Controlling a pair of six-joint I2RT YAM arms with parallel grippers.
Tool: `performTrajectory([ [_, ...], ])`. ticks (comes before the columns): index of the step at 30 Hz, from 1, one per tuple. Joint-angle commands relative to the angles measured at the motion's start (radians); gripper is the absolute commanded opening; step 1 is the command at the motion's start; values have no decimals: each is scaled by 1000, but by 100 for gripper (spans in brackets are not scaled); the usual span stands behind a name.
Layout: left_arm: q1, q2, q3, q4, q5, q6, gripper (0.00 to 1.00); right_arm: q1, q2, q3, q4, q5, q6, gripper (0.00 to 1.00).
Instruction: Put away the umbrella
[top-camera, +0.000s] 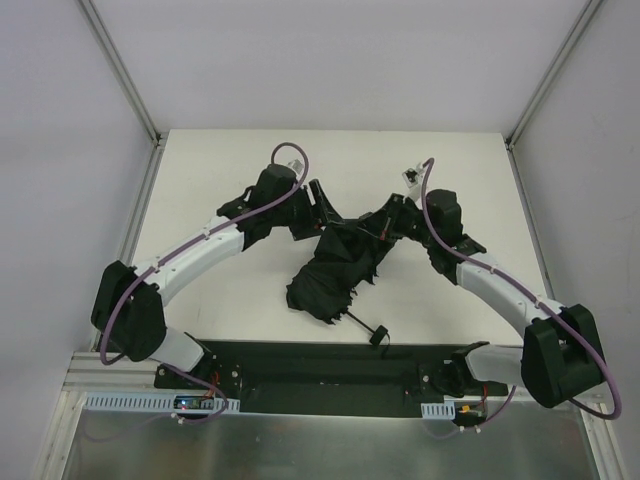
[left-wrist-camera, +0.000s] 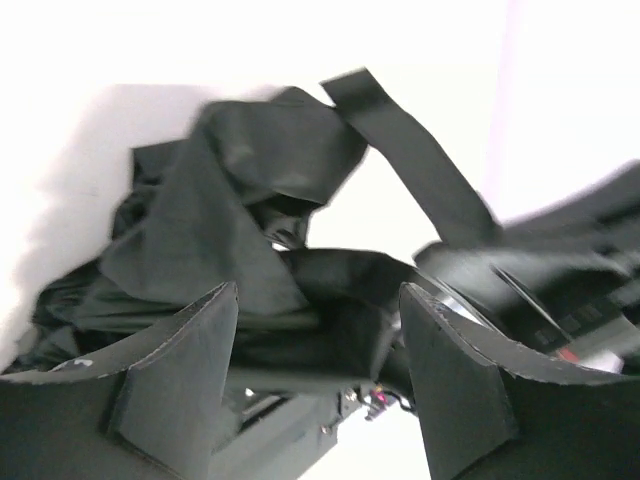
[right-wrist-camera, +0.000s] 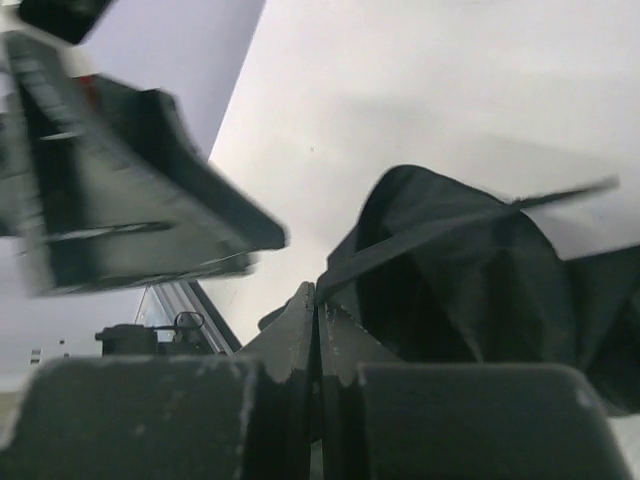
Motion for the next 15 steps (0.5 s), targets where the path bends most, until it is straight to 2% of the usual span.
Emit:
performTrajectory([
  [1,15,74,14,-66,-174,31,63,18,-17,16,173,-93,-72,0],
  [3,20,109,16,-81,-188,39,64,18,0,30,182,-98,-73,0],
  [4,18,120,17,-79,-191,39,68,18,12,39,197,-104,-72,0],
  [6,16,163,26,-44,-118,62,70,18,40,51,241,-122,-54,0],
  [8,15,250,84,-9,3,88,63,18,81,65,320,-164,-14,1],
  [10,0,318,144,-4,90,111,44,20,119,67,470,-202,67,0],
  [11,-5,330,157,-4,102,113,38,20,141,68,531,-216,106,0],
  [13,-5,320,145,-4,89,105,37,18,178,76,620,-233,152,0],
  [15,3,282,122,-6,70,117,38,9,196,71,625,-218,140,0],
])
